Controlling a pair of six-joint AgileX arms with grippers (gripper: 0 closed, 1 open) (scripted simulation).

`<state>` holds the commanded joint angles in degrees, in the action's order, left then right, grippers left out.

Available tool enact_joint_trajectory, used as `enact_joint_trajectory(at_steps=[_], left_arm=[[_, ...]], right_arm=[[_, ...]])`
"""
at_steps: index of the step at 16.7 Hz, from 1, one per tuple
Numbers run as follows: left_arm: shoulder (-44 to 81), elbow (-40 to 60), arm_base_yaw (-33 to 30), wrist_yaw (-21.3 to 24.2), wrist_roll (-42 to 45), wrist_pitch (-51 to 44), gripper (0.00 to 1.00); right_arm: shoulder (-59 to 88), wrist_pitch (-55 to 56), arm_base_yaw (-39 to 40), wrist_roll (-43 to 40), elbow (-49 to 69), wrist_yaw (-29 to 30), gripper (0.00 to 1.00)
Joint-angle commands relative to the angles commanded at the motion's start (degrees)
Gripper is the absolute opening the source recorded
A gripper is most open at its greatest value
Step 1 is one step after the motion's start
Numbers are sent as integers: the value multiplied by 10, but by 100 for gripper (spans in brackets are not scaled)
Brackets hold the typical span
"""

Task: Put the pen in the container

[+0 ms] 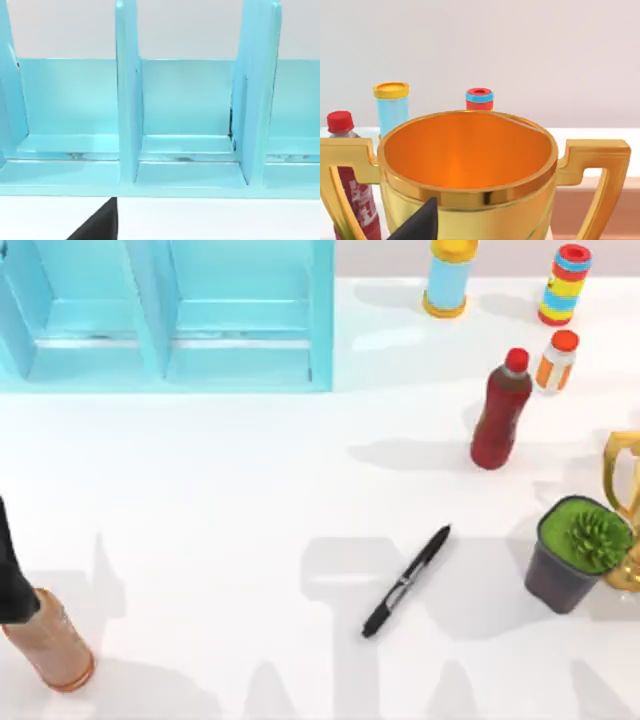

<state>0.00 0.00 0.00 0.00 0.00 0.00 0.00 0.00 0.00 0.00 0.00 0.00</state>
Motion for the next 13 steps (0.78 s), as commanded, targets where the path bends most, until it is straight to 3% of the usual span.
enact_joint_trajectory(at_steps=[6, 13], left_arm=[[0, 0, 0, 0, 0, 0, 100], [0, 0, 0, 0, 0, 0, 100]], right_arm=[[47, -25, 38, 40, 56, -8, 100], [303, -167, 185, 212, 288, -27, 100]])
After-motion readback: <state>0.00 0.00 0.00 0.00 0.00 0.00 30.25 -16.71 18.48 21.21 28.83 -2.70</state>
